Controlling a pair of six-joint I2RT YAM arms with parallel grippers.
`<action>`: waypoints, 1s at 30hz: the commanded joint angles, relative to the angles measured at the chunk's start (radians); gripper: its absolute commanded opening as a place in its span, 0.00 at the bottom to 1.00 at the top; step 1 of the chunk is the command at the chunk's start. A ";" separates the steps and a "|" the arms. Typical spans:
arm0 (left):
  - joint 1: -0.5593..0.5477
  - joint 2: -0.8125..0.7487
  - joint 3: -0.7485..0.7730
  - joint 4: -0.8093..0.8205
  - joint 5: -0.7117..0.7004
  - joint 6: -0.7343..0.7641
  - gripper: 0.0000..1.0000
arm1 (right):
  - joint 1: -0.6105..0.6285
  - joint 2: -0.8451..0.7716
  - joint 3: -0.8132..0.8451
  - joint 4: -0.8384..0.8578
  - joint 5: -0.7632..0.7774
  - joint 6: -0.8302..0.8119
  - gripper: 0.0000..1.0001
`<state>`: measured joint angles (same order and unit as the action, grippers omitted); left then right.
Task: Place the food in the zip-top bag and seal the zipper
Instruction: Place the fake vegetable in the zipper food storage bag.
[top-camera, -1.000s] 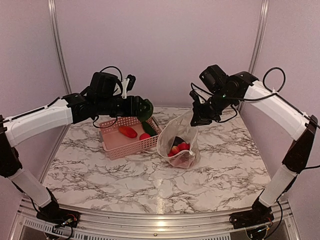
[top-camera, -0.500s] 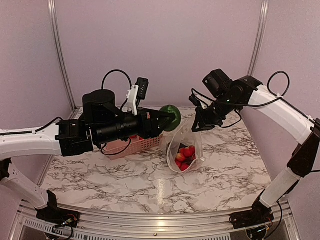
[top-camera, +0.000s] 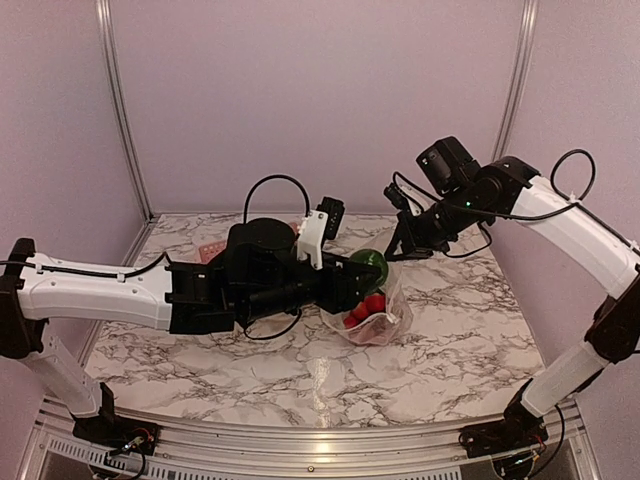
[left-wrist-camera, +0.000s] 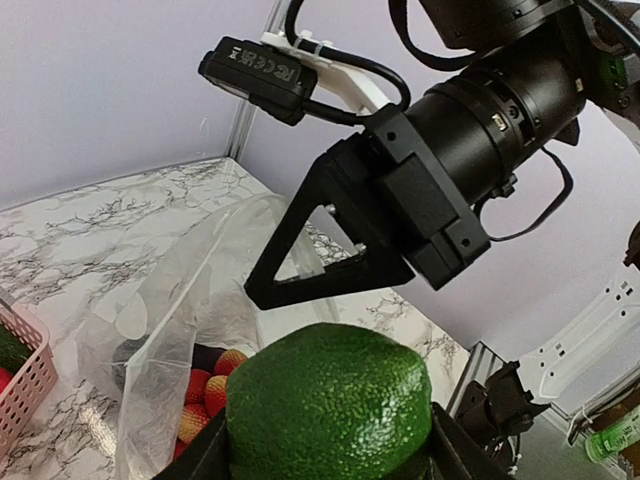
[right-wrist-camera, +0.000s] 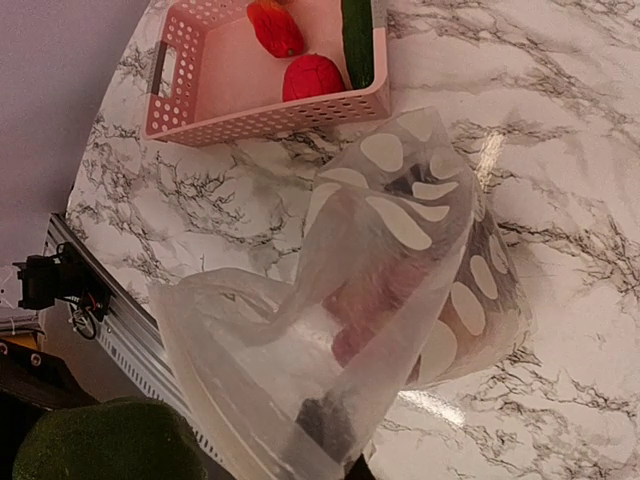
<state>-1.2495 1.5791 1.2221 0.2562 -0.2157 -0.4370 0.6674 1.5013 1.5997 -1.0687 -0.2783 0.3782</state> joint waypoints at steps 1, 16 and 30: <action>-0.004 0.076 0.061 0.031 -0.132 0.052 0.42 | 0.009 -0.042 0.001 0.053 -0.027 0.040 0.00; 0.014 0.251 0.198 -0.069 -0.319 0.004 0.48 | 0.008 -0.039 0.035 0.015 -0.053 0.050 0.00; 0.059 0.374 0.313 -0.172 -0.369 -0.053 0.61 | 0.009 -0.056 -0.007 0.060 -0.090 0.089 0.00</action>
<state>-1.2156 1.8832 1.4502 0.1661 -0.5362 -0.4568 0.6666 1.4818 1.5906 -1.0489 -0.3332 0.4473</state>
